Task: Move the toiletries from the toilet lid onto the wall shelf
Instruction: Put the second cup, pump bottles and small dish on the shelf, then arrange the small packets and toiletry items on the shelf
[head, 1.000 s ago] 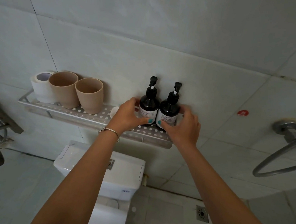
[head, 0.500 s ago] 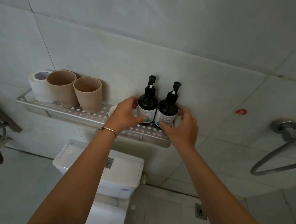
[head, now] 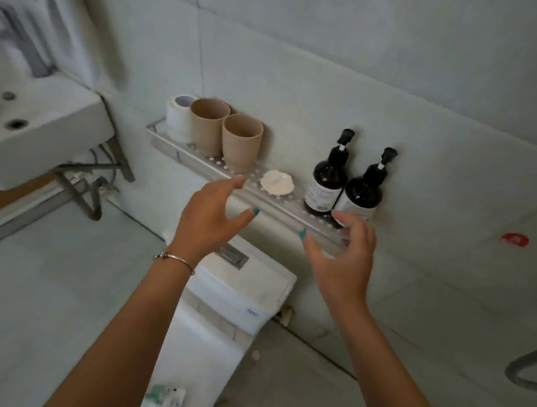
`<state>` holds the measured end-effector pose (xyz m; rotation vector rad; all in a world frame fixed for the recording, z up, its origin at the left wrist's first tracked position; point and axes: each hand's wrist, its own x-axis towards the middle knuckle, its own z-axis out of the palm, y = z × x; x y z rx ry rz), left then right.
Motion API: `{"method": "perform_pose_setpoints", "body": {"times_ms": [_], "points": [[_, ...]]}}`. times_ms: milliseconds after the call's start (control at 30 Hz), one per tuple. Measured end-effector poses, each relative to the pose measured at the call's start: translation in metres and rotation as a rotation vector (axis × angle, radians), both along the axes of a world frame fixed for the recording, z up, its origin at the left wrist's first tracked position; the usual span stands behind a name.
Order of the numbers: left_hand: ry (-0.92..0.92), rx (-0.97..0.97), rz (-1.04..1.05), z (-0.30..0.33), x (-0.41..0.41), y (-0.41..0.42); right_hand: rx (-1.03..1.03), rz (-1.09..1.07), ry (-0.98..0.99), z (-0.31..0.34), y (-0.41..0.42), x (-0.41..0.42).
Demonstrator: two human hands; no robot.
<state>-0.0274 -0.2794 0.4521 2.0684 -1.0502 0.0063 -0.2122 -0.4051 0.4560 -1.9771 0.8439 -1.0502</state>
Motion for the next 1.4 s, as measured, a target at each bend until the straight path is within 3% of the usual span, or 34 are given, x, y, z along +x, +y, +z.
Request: {"method": "perform_pose_setpoints", "body": {"times_ms": [100,267,600,800,1033,1233,1400], "points": [[0.145,-0.005,0.086,-0.029,-0.025,0.057,0.186,0.280,0.068,-0.018,0.036,0.004],[0.448,0.059,0.250,-0.110,-0.060,0.160,0.371,0.635,0.384,-0.091,0.098,0.008],[0.731,0.299,0.554,-0.319,-0.105,0.322,0.493,0.828,0.786,-0.307,0.185,0.018],[0.754,0.390,0.578,-0.398,-0.111,0.344,0.453,0.863,0.906,-0.398,0.222,0.003],[0.723,0.257,0.673,-0.453,-0.076,0.339,0.367,0.745,0.861,-0.445,0.248,0.043],[0.558,0.422,0.418,-0.474,-0.021,0.327,0.310,0.494,0.896,-0.472,0.259,0.020],[0.448,0.619,0.180,-0.487,-0.007,0.327,0.104,0.661,0.922,-0.484,0.269,0.047]]}}
